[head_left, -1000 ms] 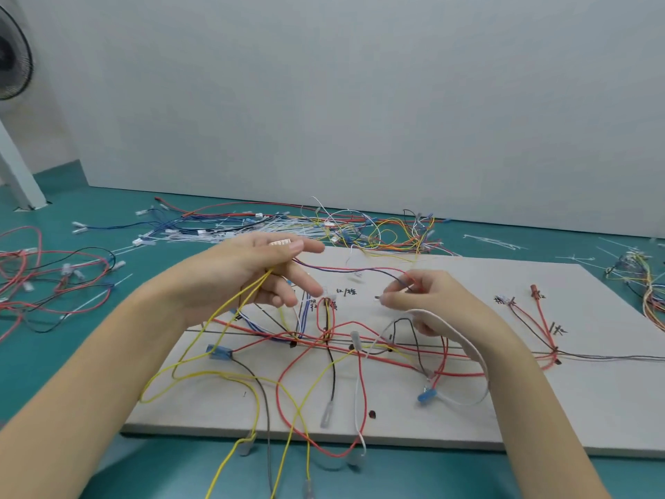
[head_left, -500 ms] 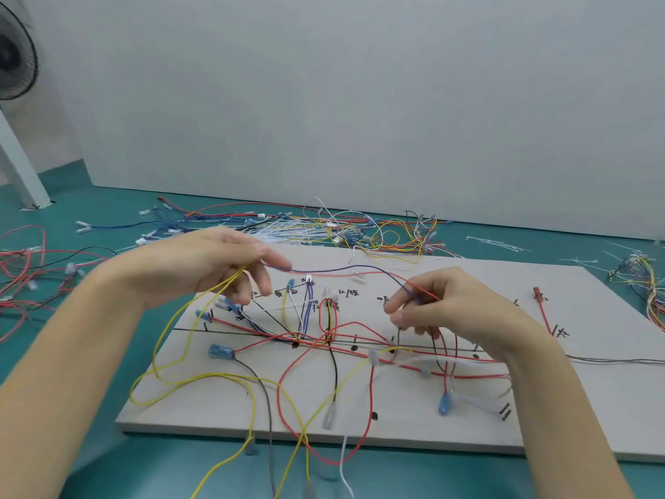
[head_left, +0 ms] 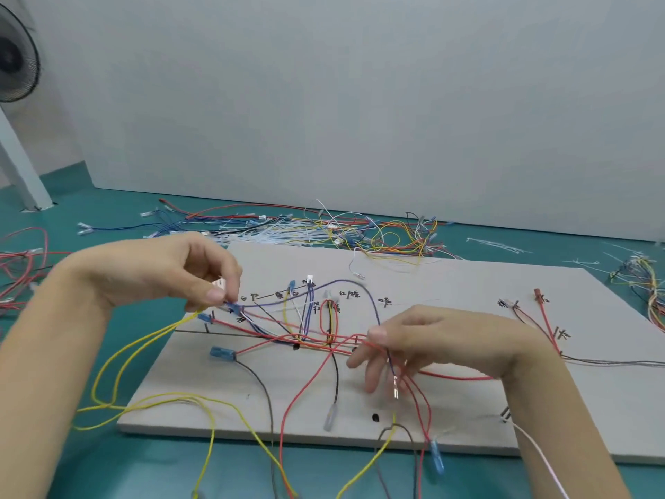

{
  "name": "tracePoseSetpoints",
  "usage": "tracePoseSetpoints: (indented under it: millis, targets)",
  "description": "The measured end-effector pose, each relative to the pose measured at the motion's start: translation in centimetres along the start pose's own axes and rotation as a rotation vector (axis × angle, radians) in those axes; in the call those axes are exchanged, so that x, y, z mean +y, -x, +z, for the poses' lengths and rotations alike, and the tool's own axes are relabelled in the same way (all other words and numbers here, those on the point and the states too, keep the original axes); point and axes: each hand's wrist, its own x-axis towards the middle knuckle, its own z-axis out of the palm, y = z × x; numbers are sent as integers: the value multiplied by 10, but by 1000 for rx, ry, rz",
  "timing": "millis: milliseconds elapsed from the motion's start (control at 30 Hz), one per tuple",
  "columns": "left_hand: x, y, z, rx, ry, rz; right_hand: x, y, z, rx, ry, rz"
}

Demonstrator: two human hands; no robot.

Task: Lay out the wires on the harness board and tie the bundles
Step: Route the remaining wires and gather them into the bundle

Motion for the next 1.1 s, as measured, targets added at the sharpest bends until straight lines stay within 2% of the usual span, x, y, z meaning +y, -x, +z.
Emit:
tracePoseSetpoints:
  millis: [100, 167, 333, 433, 567, 633, 733, 800, 867, 933, 1033, 1100]
  targets:
    - [-1, -3, 1, 97, 61, 28, -2, -5, 1, 129, -144, -74]
    - [-3, -6, 1, 144, 41, 10, -1, -9, 2, 213, -155, -116]
    - [-4, -9, 2, 121, -49, -60, 4, -15, -1, 516, -97, -168]
    - [-3, -6, 2, 97, -111, -140, 2, -9, -9, 548, -214, -274]
    - [-3, -7, 4, 99, -91, -205, -2, 3, -17, 429, -713, -466]
    - [-4, -10, 5, 93, -40, -222, -1, 7, -18, 316, -810, -522]
    - [-7, -18, 8, 165, 72, -238, 4, 11, -16, 17, -650, -536]
    - [-8, -23, 11, 249, 193, -234, 5, 11, -10, -250, -378, -523]
    - [-7, -25, 13, 299, 311, -206, 8, 10, -7, -363, -89, -518]
    - [-4, -24, 13, 319, 412, -176, 6, 8, -7, -249, -55, -471]
    - [0, -22, 13, 283, 525, -120, 3, 4, -10, 235, -279, -401]
    - [2, -22, 14, 215, 578, -74, 5, -3, -12, 529, -215, -400]
